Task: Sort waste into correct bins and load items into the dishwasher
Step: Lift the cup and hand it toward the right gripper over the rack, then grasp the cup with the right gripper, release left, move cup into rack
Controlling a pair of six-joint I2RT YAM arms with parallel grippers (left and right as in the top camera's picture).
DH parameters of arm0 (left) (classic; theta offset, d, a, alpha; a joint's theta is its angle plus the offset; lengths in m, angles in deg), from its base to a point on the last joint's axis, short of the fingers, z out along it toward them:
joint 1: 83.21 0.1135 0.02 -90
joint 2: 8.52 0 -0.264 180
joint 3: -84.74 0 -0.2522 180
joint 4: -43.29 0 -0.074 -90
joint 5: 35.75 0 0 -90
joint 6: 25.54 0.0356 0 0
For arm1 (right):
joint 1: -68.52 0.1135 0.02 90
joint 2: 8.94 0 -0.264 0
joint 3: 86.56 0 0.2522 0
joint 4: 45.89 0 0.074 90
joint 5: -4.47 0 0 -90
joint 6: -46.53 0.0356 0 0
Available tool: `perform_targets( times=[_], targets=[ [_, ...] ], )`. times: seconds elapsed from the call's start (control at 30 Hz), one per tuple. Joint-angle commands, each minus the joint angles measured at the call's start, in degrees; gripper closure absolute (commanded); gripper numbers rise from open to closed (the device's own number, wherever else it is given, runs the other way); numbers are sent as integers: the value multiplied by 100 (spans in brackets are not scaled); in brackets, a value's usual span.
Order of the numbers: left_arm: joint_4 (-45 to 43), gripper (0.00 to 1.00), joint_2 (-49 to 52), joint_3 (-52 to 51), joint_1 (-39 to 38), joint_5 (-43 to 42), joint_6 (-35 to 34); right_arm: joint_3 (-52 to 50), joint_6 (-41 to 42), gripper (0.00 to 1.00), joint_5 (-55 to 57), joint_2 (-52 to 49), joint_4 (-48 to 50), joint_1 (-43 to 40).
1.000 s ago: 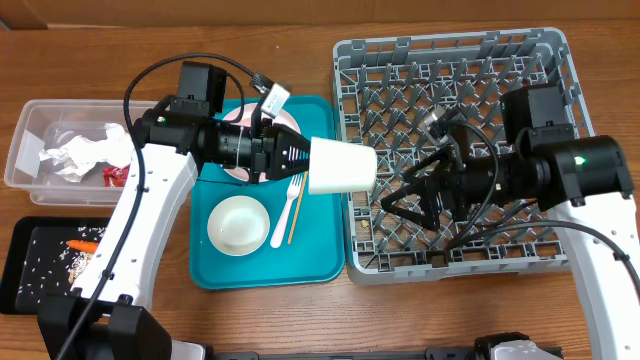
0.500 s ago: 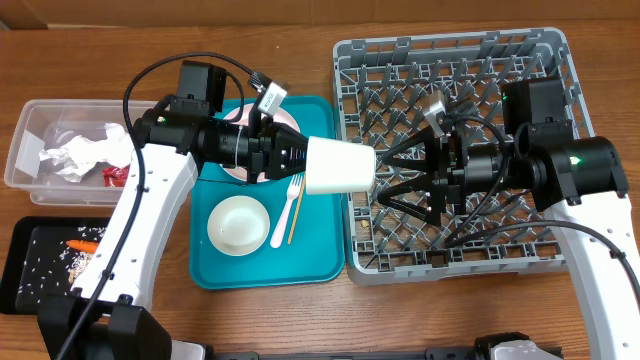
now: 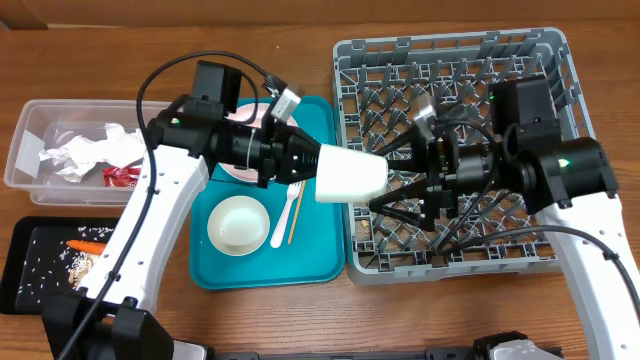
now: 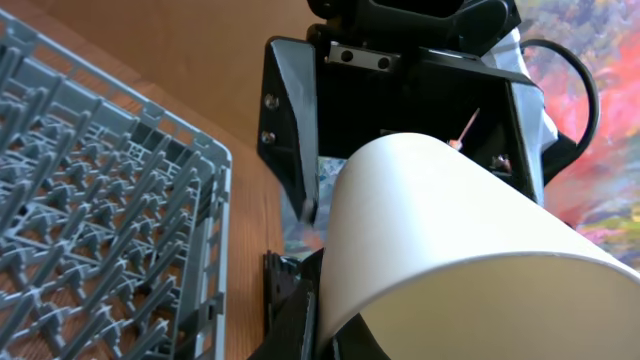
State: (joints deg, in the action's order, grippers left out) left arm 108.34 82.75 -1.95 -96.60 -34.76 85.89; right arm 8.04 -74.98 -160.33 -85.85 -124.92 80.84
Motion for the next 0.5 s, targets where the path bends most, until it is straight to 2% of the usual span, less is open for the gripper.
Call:
perform_targets(
  times=[0.0,0.13,0.2,0.3,0.4,0.47],
  targets=[
    [-52,96,-28,87,-94,-153,129,-22,-46,2,-125,26,83,203],
    [-61,96,-28,87,-94,-151,131,-22,-46,7,-20,26,107,321],
    [-63,96,-28,87,-94,-149,131,-22,-46,15,17,26,107,330],
    [-66,96,-28,87,-94,-144,133,-22,-46,32,17,26,116,334],
    [-66,96,-28,87,-94,-140,133,-22,-46,36,15,26,160,332],
    [-61,96,-28,87,-94,-68,131,-22,-46,43,15,26,205,332]
  ],
)
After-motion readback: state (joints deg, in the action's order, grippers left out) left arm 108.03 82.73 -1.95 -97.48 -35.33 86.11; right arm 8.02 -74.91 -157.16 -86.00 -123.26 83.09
